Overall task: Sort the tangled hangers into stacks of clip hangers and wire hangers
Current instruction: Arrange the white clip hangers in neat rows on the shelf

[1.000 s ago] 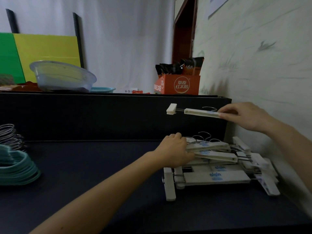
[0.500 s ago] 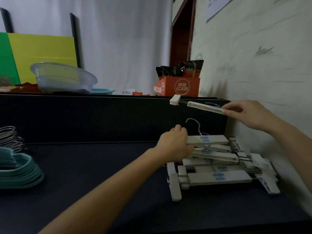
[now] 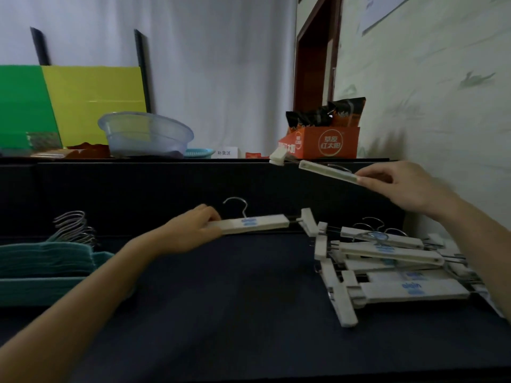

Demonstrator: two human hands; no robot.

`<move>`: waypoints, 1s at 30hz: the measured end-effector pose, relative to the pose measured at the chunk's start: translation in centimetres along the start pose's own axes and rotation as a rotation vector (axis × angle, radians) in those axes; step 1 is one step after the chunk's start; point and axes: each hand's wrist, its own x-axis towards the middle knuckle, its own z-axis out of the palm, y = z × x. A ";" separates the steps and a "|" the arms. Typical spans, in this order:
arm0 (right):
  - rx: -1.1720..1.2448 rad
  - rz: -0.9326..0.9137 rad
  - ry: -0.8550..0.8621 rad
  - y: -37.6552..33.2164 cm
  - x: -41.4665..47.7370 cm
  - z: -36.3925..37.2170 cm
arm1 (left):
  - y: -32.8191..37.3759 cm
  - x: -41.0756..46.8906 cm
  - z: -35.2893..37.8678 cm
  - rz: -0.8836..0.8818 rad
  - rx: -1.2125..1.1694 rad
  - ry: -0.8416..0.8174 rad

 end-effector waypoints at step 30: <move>-0.168 -0.184 -0.286 -10.2 -7.2 9.4 | -4.9 2.9 3.3 -0.011 0.481 -0.325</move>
